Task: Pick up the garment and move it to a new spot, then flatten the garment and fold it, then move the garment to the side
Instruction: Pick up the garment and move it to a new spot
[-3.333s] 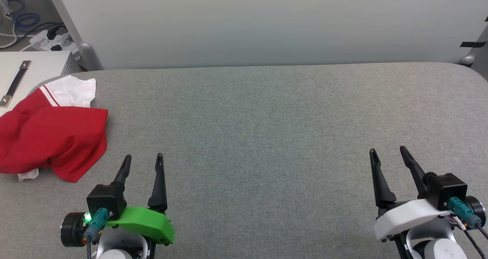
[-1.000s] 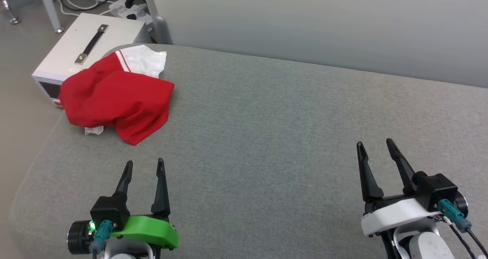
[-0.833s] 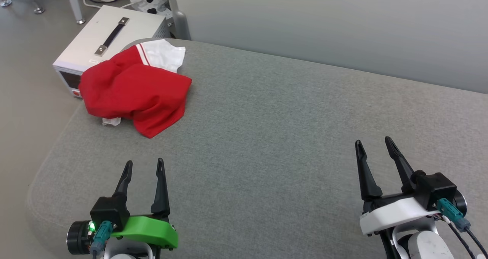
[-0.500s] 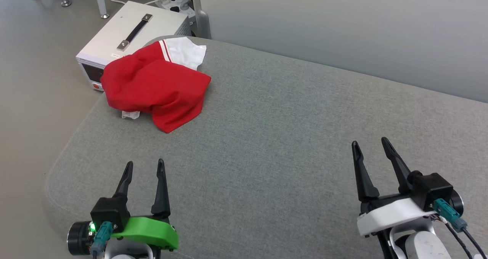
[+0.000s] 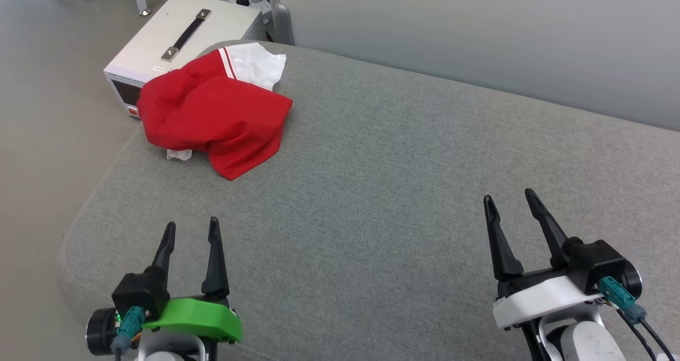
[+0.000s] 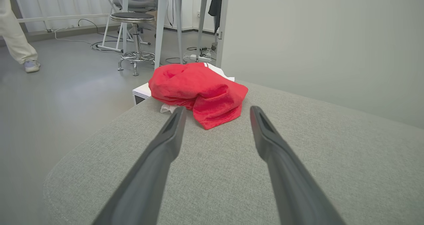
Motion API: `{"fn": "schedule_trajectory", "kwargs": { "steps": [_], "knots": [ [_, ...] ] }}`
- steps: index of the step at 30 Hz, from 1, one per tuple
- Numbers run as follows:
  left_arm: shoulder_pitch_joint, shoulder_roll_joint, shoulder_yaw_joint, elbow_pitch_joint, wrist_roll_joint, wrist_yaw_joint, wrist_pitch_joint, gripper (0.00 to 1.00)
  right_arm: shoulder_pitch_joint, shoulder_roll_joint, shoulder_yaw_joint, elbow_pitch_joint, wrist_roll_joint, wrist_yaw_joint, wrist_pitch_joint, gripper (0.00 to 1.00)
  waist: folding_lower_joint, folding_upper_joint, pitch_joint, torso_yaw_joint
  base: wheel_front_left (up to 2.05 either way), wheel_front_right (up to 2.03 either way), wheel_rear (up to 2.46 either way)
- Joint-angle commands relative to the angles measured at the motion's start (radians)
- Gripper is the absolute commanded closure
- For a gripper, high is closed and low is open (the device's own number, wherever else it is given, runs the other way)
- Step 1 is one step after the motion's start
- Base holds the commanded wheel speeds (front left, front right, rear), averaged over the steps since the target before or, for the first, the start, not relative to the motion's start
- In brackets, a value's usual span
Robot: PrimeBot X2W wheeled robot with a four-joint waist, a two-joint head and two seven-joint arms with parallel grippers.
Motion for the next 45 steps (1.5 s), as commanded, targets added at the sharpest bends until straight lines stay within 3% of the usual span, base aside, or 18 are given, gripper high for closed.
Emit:
{"fn": "schedule_trajectory", "kwargs": {
  "steps": [1,7,11,15,20,27,33,42,43,44,45],
  "knots": [
    [-0.026,-0.004,0.007,-0.006,-0.012,0.005,-0.006,0.0,-0.014,-0.001,0.0,-0.012,-0.012,-0.001,-0.009,0.0,0.0,0.0,0.036,-0.014,0.0,0.0,0.0],
    [-0.152,0.002,0.061,0.04,-0.027,-0.043,-0.006,0.0,-0.049,-0.023,0.0,-0.059,-0.034,-0.001,-0.009,0.0,0.0,0.0,0.146,-0.041,0.0,0.0,0.0],
    [-0.291,0.044,0.089,0.149,-0.066,-0.074,0.013,0.0,-0.071,-0.064,0.003,-0.108,-0.03,-0.001,-0.009,0.0,0.0,0.0,0.234,-0.061,0.0,0.0,0.0],
    [-0.454,0.119,0.088,0.236,-0.109,-0.097,0.159,0.0,-0.092,-0.107,0.0,-0.162,-0.019,-0.001,-0.009,0.0,0.0,0.0,0.311,-0.081,0.0,0.0,0.0],
    [-0.642,0.221,0.082,0.317,-0.178,-0.112,0.416,0.0,-0.117,-0.151,-0.006,-0.231,-0.011,-0.001,-0.003,0.0,0.0,0.0,0.407,-0.11,0.0,0.0,0.0],
    [-0.817,0.328,0.066,0.423,-0.259,-0.118,0.717,0.0,-0.148,-0.176,-0.013,-0.303,0.002,-0.001,0.021,0.0,0.0,0.0,0.513,-0.142,0.0,0.0,0.0],
    [-0.912,0.376,0.077,0.513,-0.33,-0.12,0.863,0.0,-0.165,-0.191,-0.013,-0.335,0.007,-0.001,0.028,0.0,0.0,0.0,0.58,-0.167,0.0,0.0,0.0],
    [-0.987,0.403,0.064,0.64,-0.381,-0.121,0.986,0.0,-0.177,-0.205,-0.024,-0.357,0.006,-0.001,0.03,0.0,0.0,0.0,0.624,-0.184,0.0,0.0,0.0],
    [-0.989,0.399,0.062,0.655,-0.39,-0.121,1.003,0.05,-0.177,-0.206,-0.024,-0.357,0.006,-0.001,0.03,0.0,0.0,0.0,0.626,-0.184,0.0,0.0,0.0],
    [-0.989,0.395,0.06,0.664,-0.4,-0.121,1.013,0.8,-0.177,-0.206,-0.025,-0.356,0.005,-0.001,0.029,0.0,0.0,0.0,0.626,-0.184,0.0,0.0,0.0],
    [-0.99,0.393,0.061,0.671,-0.411,-0.121,1.016,1.0,-0.176,-0.206,-0.027,-0.355,0.005,-0.001,0.029,0.0,0.0,0.0,0.626,-0.183,0.0,0.0,0.0]
  ]
}}
